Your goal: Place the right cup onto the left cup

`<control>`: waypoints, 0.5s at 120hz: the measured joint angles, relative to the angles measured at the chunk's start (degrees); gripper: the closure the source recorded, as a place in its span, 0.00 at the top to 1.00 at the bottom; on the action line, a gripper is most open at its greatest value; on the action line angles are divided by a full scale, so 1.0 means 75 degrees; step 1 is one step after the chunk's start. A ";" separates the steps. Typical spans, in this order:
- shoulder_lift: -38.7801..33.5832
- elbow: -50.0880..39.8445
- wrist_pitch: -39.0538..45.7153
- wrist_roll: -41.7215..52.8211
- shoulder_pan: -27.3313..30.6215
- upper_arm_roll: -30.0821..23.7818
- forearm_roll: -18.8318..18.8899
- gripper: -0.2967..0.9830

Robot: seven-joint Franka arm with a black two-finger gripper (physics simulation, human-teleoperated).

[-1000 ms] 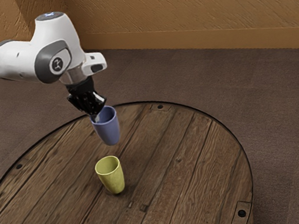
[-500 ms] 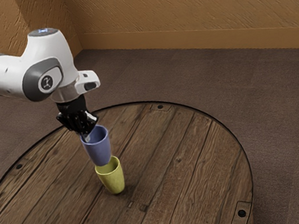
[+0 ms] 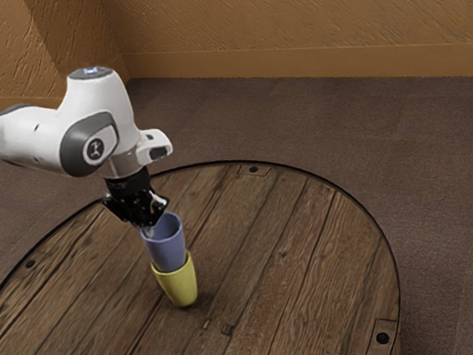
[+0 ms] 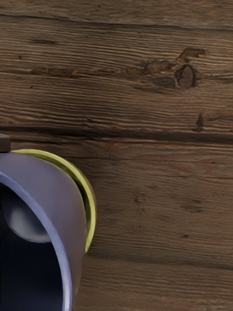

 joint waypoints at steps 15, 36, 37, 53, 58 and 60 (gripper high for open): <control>0.0091 0.0022 0.0080 -0.0044 -0.0003 -0.0001 -0.0019 0.43; 0.0054 0.0456 -0.0077 -0.0078 0.0036 -0.0014 -0.0012 0.62; 0.0049 0.0526 -0.0119 -0.0079 0.0034 -0.0016 -0.0011 0.63; 0.0012 0.1694 -0.0969 0.0022 -0.0048 -0.0034 0.0042 0.69; 0.0014 0.2083 -0.1312 0.0118 -0.0068 -0.0035 0.0037 0.71; 0.0015 0.2238 -0.1458 0.0164 -0.0072 -0.0036 0.0031 0.71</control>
